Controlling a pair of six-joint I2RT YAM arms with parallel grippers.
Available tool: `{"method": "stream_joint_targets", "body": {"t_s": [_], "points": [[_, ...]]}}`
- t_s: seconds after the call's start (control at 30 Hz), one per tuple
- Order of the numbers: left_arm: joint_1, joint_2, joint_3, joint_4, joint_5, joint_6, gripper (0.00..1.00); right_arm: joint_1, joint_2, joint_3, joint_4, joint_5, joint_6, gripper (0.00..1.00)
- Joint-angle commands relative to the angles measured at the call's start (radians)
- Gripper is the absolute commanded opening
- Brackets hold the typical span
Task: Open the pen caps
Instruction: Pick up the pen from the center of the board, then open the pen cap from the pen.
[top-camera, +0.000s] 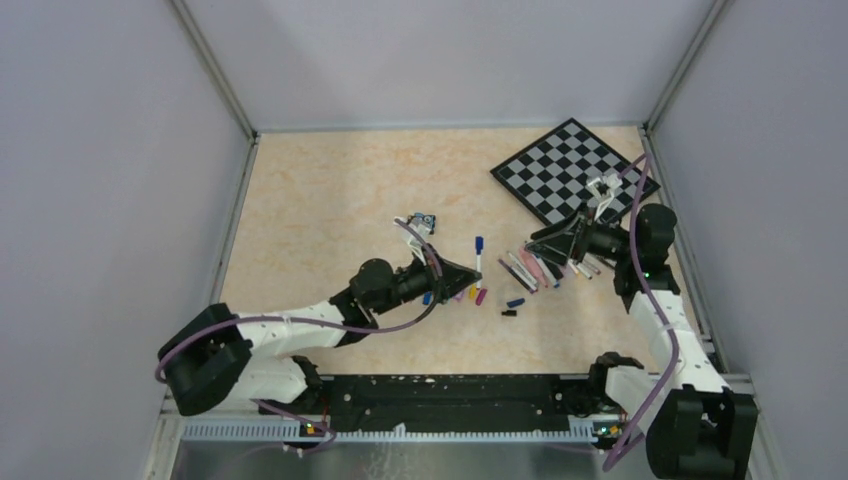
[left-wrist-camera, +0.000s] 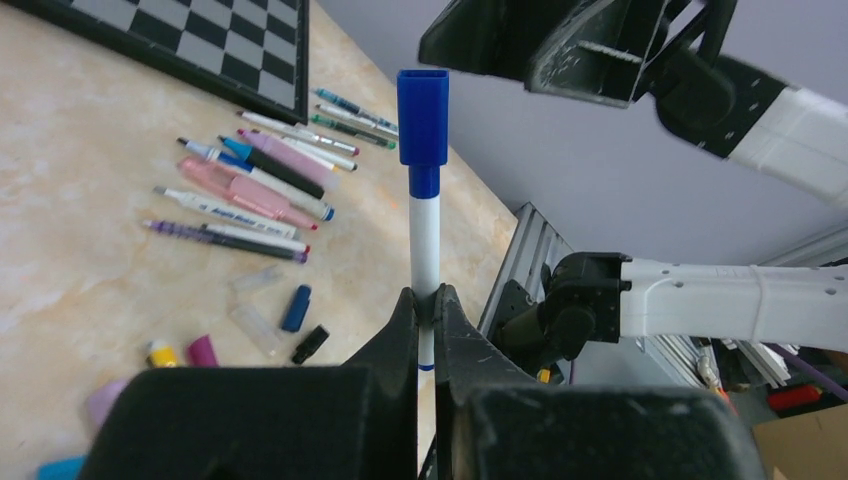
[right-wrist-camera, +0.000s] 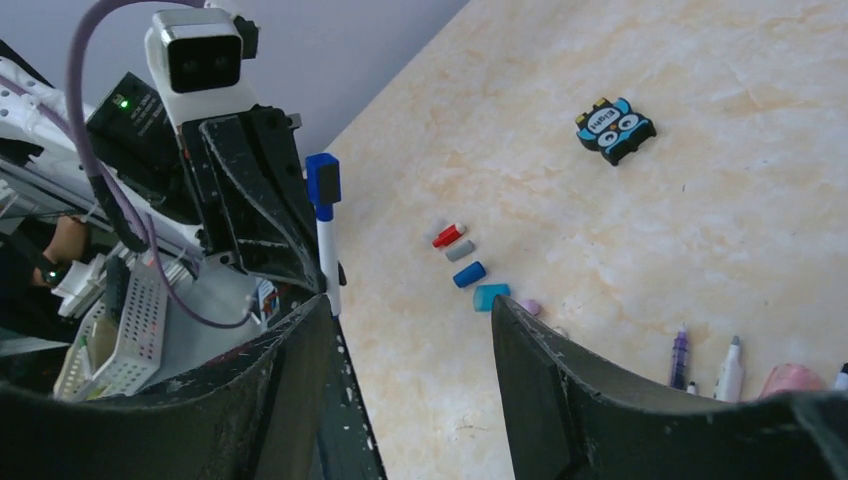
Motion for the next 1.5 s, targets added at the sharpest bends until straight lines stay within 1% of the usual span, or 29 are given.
{"method": "stream_joint_targets", "body": {"t_s": [0.0, 0.1, 0.17, 0.23, 0.5, 0.73, 0.77, 0.83, 0.9, 1.03, 1.17, 1.2, 1.23, 1.3, 1.4, 1.47], "points": [[-0.068, 0.102, 0.091, 0.194, -0.118, 0.047, 0.0, 0.042, -0.022, -0.125, 0.439, 0.064, 0.41, 0.58], [-0.112, 0.176, 0.13, 0.212, -0.175, 0.031, 0.0, 0.069, -0.025, -0.17, 0.481, 0.086, 0.432, 0.57], [-0.136, 0.218, 0.15, 0.213, -0.232, 0.024, 0.0, 0.071, -0.025, -0.173, 0.473, 0.096, 0.433, 0.56], [-0.154, 0.244, 0.169, 0.218, -0.257, 0.018, 0.0, 0.072, -0.025, -0.175, 0.452, 0.107, 0.438, 0.54], [-0.184, 0.312, 0.231, 0.224, -0.268, 0.002, 0.0, 0.138, -0.025, -0.192, 0.44, 0.128, 0.419, 0.47], [-0.204, 0.333, 0.25, 0.227, -0.274, 0.001, 0.0, 0.153, -0.025, -0.193, 0.408, 0.156, 0.385, 0.4], [-0.205, 0.335, 0.25, 0.228, -0.275, 0.0, 0.0, 0.156, -0.024, -0.194, 0.406, 0.158, 0.381, 0.37], [-0.206, 0.337, 0.252, 0.227, -0.275, 0.002, 0.0, 0.165, -0.023, -0.196, 0.404, 0.159, 0.365, 0.28], [-0.206, 0.333, 0.25, 0.226, -0.279, 0.003, 0.0, 0.177, -0.021, -0.195, 0.393, 0.16, 0.343, 0.25], [-0.207, 0.316, 0.238, 0.222, -0.295, 0.014, 0.05, 0.192, -0.02, -0.193, 0.371, 0.156, 0.314, 0.26], [-0.207, 0.301, 0.226, 0.224, -0.307, 0.025, 0.07, 0.201, -0.017, -0.193, 0.363, 0.153, 0.302, 0.26], [-0.207, 0.299, 0.225, 0.224, -0.307, 0.025, 0.08, 0.203, -0.016, -0.193, 0.364, 0.152, 0.299, 0.26], [-0.207, 0.297, 0.224, 0.225, -0.305, 0.027, 0.1, 0.205, -0.016, -0.193, 0.366, 0.153, 0.299, 0.21], [-0.207, 0.298, 0.225, 0.227, -0.293, 0.03, 0.16, 0.205, -0.016, -0.192, 0.377, 0.152, 0.301, 0.0], [-0.206, 0.289, 0.222, 0.221, -0.272, 0.037, 0.3, 0.206, -0.015, -0.184, 0.379, 0.141, 0.29, 0.0], [-0.207, 0.26, 0.205, 0.213, -0.251, 0.063, 0.42, 0.206, -0.017, -0.173, 0.363, 0.129, 0.26, 0.0]]}}
